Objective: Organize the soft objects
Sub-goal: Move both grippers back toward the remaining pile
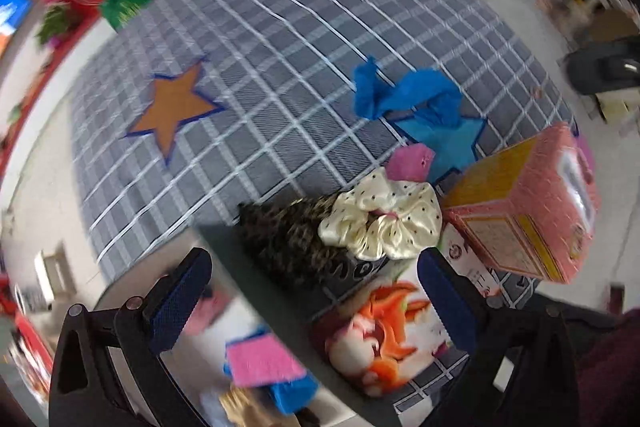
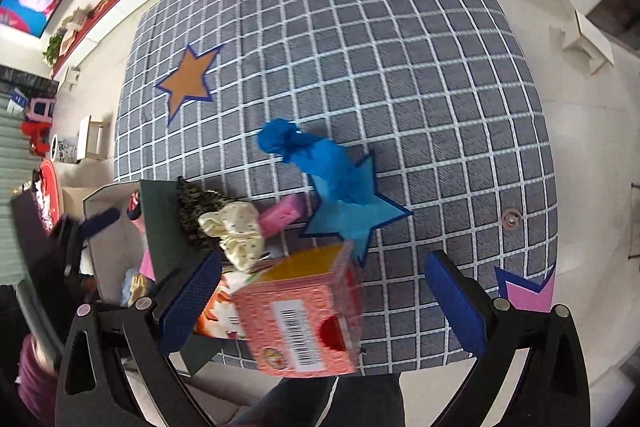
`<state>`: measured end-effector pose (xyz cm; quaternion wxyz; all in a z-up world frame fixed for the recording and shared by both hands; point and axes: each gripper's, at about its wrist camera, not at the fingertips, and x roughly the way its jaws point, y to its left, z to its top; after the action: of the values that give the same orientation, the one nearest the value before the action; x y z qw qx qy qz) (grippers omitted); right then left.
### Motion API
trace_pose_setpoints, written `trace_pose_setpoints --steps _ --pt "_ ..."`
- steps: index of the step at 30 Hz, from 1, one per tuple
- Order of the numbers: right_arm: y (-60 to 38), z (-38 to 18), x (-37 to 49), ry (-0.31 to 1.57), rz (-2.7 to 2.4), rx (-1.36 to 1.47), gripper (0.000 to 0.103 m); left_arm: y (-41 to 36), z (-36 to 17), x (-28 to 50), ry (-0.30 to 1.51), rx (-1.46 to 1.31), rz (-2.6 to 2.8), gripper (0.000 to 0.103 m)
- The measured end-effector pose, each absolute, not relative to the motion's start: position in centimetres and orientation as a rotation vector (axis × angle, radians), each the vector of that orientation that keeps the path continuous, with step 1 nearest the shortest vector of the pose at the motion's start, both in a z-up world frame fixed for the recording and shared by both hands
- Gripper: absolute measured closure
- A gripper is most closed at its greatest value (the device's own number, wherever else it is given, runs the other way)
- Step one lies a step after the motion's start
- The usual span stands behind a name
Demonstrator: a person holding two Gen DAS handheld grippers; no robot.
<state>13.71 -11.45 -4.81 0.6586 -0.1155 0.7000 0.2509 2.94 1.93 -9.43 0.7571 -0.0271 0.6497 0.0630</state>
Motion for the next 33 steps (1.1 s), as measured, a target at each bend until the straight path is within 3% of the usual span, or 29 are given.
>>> trace_pose_setpoints --steps 5,11,20,26,33 --pt "-13.2 -6.2 15.5 1.597 0.547 -0.259 0.001 1.7 -13.5 6.5 1.556 -0.075 -0.010 0.000" --pt "-14.4 -8.0 17.6 1.647 0.527 -0.233 0.001 0.9 -18.0 8.8 1.719 0.115 0.015 0.000" --pt "-14.3 -10.1 19.7 1.687 0.526 -0.238 0.001 5.6 -17.1 12.2 1.595 0.155 0.290 0.000" --pt "-12.9 -11.0 20.4 1.679 0.543 -0.294 0.001 13.3 -14.7 12.8 1.490 -0.133 0.597 0.000" --pt "-9.2 -14.6 21.0 1.684 0.584 -0.425 0.001 13.5 -12.5 11.1 1.467 -0.286 0.548 0.000"
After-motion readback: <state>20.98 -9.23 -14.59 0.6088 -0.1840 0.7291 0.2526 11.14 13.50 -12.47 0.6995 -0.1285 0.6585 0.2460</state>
